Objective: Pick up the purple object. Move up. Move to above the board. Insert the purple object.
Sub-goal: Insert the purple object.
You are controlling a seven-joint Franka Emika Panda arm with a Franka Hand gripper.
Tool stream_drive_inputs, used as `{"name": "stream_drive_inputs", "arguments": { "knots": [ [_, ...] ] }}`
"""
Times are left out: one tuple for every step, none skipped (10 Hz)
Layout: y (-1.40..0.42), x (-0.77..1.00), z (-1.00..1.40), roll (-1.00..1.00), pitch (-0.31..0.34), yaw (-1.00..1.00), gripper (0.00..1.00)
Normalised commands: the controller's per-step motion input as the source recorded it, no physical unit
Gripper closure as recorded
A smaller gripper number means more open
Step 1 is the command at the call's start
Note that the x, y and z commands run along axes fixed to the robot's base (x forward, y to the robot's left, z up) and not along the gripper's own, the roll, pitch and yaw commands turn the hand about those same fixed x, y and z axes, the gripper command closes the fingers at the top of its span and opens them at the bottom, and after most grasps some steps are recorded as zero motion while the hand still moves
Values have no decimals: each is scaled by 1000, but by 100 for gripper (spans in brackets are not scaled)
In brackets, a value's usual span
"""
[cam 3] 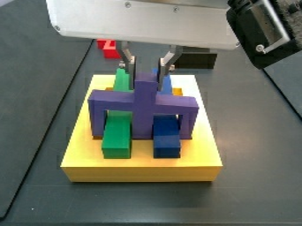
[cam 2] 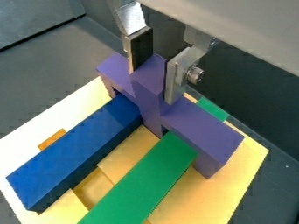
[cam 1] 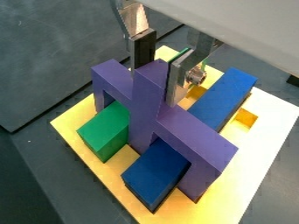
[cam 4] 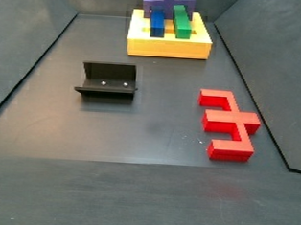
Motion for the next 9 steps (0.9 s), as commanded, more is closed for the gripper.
{"name": "stream_drive_inputs", "arguments": {
  "knots": [
    [-6,134,-140,296,30,97,100],
    [-91,183,-63,347,29,31,100],
    [-146,206,-46,376,54,0,100],
    [-251,0,-197,327,0,0,100],
    [-217,-229,-243,190,-167,0,100],
    [-189,-326,-191,107,-211,0,100],
    [-200,-254,-197,136,-181,0,100],
    [-237,-306,-289,141,-187,0,100],
    [-197,-257,-314,116,-183,0,100]
  ]
}}
